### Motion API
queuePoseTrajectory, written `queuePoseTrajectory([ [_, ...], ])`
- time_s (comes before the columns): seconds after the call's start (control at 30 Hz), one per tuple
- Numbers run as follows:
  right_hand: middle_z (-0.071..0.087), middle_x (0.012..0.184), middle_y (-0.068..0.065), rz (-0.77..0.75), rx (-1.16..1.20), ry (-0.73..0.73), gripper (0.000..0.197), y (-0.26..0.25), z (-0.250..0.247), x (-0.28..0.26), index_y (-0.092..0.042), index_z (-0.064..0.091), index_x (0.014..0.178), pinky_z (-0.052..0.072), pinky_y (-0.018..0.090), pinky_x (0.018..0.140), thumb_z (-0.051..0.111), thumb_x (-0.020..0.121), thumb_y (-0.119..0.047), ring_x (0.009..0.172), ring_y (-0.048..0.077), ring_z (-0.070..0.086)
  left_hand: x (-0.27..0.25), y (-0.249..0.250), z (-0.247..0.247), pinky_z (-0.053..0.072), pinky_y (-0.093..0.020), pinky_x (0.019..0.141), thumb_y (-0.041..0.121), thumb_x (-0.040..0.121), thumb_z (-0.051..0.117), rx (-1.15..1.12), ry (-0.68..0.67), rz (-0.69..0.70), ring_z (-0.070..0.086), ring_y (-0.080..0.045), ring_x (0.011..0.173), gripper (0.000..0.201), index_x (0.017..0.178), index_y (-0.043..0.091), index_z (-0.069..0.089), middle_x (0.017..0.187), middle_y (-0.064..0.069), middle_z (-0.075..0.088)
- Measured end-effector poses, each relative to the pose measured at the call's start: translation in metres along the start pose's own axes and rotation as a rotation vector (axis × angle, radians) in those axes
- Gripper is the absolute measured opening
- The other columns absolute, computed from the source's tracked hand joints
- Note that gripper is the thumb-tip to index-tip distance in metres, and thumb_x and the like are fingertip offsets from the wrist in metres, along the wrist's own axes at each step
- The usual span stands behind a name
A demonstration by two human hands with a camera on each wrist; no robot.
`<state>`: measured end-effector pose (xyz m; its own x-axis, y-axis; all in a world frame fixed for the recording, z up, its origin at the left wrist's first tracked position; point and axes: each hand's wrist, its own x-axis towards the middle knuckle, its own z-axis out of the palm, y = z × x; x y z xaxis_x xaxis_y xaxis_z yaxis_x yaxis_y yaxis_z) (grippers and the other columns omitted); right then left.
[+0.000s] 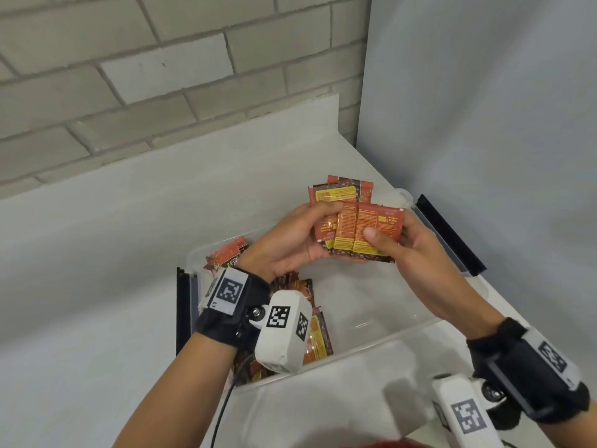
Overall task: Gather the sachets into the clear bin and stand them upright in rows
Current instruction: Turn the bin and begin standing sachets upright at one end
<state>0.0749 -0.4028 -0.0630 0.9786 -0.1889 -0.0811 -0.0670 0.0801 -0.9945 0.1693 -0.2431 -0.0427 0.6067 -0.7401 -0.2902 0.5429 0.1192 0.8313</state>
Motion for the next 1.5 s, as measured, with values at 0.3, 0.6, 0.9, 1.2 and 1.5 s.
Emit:
queuePoseTrajectory([
  [0.3, 0.072, 0.099, -0.012, -0.001, 0.049, 0.030, 0.035, 0.0006, 0.0005, 0.0004, -0.021, 0.057, 0.117, 0.051, 0.010, 0.069, 0.067, 0.084, -0.014, 0.093, 0.000, 0.068, 0.0029, -0.0034, -0.0029, 0.056, -0.039, 0.088, 0.019, 0.079, 0.065, 0.143, 0.098, 0.061, 0.068, -0.025, 0.100, 0.040, 0.118, 0.007, 0.061, 0.108, -0.012, 0.070],
  [0.6, 0.073, 0.108, 0.000, 0.015, 0.123, 0.060, 0.035, -0.0011, -0.0035, 0.0010, -0.013, 0.063, 0.119, 0.055, 0.021, 0.080, 0.066, 0.084, -0.012, 0.100, 0.013, 0.069, 0.0034, -0.0028, -0.0060, 0.059, -0.033, 0.080, 0.011, 0.074, 0.069, 0.165, 0.127, 0.119, 0.070, -0.021, 0.093, 0.032, 0.106, 0.010, 0.066, 0.100, -0.006, 0.074],
  [0.9, 0.075, 0.101, -0.006, 0.017, 0.096, 0.055, 0.027, -0.0016, -0.0015, 0.0012, -0.017, 0.067, 0.111, 0.053, 0.014, 0.073, 0.066, 0.084, -0.014, 0.095, 0.008, 0.070, 0.0017, -0.0025, -0.0052, 0.058, -0.032, 0.083, 0.008, 0.078, 0.068, 0.213, 0.132, 0.077, 0.070, -0.020, 0.094, 0.029, 0.106, 0.010, 0.067, 0.100, -0.006, 0.073],
  [1.2, 0.073, 0.106, -0.007, 0.034, 0.092, 0.044, 0.028, -0.0015, -0.0013, 0.0016, -0.023, 0.063, 0.116, 0.054, 0.015, 0.077, 0.063, 0.088, -0.022, 0.100, 0.008, 0.068, 0.0019, 0.0017, -0.0006, 0.055, -0.039, 0.089, 0.034, 0.098, 0.049, 0.201, 0.213, 0.028, 0.068, -0.026, 0.101, 0.036, 0.121, 0.010, 0.061, 0.111, -0.012, 0.071],
  [1.5, 0.072, 0.112, 0.002, 0.039, 0.186, 0.029, 0.036, -0.0032, -0.0031, 0.0027, -0.012, 0.063, 0.118, 0.052, 0.025, 0.089, 0.061, 0.084, -0.021, 0.106, 0.014, 0.067, -0.0016, 0.0035, -0.0003, 0.058, -0.043, 0.081, 0.033, 0.088, 0.061, 0.210, 0.197, 0.052, 0.070, -0.029, 0.097, 0.039, 0.115, 0.005, 0.063, 0.105, -0.015, 0.072],
])
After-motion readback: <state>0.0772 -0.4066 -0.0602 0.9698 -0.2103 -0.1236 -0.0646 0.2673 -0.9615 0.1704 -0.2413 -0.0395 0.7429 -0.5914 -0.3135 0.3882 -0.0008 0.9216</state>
